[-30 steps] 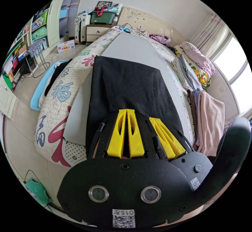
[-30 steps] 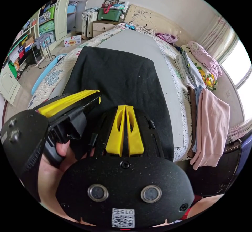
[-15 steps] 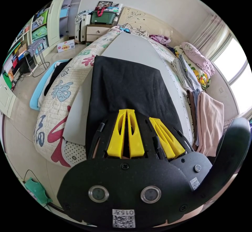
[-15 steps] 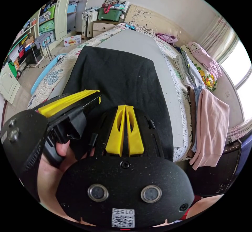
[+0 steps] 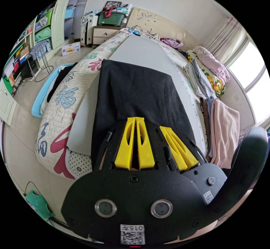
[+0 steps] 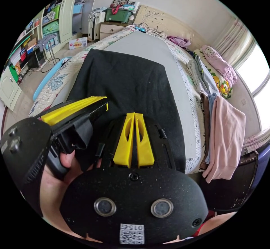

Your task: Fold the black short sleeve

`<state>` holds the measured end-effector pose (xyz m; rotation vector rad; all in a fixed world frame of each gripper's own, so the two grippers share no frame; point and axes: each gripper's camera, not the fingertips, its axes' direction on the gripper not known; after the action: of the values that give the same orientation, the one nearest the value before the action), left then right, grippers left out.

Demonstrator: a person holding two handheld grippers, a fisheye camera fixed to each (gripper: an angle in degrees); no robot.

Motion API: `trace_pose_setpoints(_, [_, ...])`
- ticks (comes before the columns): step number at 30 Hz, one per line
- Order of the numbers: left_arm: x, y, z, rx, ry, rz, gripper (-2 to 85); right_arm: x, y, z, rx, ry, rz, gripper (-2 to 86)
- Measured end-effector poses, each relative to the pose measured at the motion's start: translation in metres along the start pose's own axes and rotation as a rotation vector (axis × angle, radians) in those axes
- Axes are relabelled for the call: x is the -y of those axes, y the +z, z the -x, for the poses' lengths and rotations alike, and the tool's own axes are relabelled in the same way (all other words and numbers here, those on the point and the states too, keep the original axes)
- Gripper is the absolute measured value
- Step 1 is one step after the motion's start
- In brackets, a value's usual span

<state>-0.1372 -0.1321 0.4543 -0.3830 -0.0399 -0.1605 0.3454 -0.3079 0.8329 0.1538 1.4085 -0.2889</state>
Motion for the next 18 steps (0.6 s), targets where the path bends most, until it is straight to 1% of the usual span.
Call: trace_pose_setpoints(18, [0.001,-0.001,0.022,-0.106,-0.016,-0.031,-0.8,0.011,-0.019,0.032,-0.076,-0.014,-0.008,-0.5])
